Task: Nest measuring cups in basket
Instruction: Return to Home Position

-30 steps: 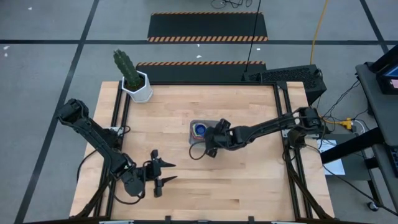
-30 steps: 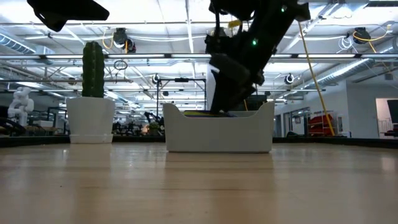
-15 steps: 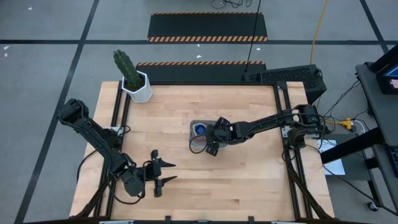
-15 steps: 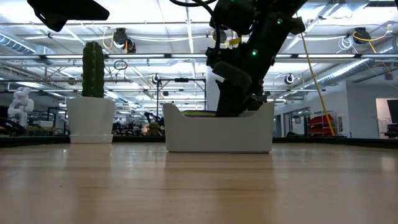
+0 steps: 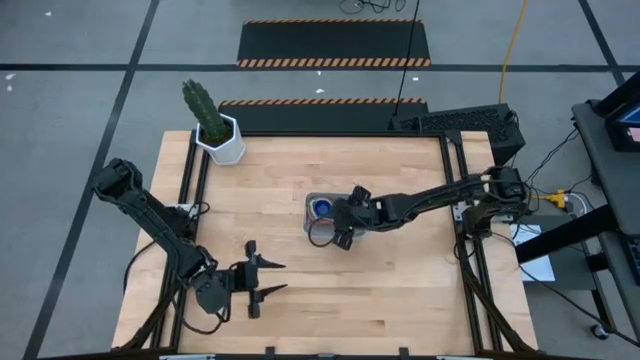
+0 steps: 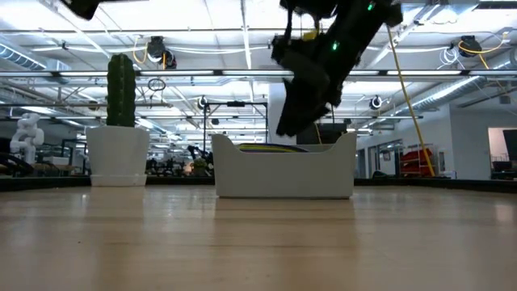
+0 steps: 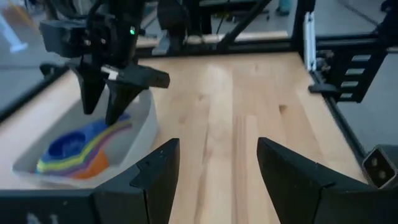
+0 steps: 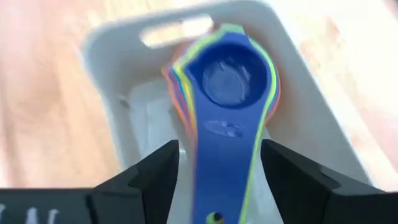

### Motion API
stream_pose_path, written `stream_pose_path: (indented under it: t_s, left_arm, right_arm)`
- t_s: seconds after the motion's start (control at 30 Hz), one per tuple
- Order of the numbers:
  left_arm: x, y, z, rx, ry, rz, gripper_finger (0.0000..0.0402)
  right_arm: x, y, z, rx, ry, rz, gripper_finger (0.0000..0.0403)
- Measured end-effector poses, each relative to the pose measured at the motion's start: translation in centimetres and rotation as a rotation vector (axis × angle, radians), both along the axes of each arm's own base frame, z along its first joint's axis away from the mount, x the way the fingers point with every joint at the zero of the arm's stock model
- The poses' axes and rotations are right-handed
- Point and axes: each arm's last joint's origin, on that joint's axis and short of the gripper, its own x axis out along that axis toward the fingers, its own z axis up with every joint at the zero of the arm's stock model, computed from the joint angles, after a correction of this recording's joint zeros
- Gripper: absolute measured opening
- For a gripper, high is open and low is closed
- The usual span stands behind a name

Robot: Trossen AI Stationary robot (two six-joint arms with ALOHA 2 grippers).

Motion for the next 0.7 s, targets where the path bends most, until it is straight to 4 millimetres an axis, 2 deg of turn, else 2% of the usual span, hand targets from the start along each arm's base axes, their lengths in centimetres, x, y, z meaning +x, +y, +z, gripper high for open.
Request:
stream_pose_path:
  t_s: [0.23,0.37,0.53,0.7]
  left_arm:
    - [0.8,1.3,0.9,0.045,-0.048,0.074,0.0218]
    - [1.4,2.1,0.9,0.052,-0.047,0.116,0.0218]
    - [1.6,2.6,0.7,0.041,-0.034,0.132,0.0205]
    - [1.7,2.6,0.7,0.049,-0.028,0.131,0.0145]
  right_arm:
    - [-1.7,3.3,3.4,-0.093,-0.112,0.044,0.0231]
    - [-2.7,5.7,4.5,-0.100,-0.145,0.137,0.0227]
    - [-4.9,8.5,3.8,-0.137,-0.171,0.231,0.0220]
    - [-7.6,10.0,2.1,-0.194,-0.225,0.297,0.0194]
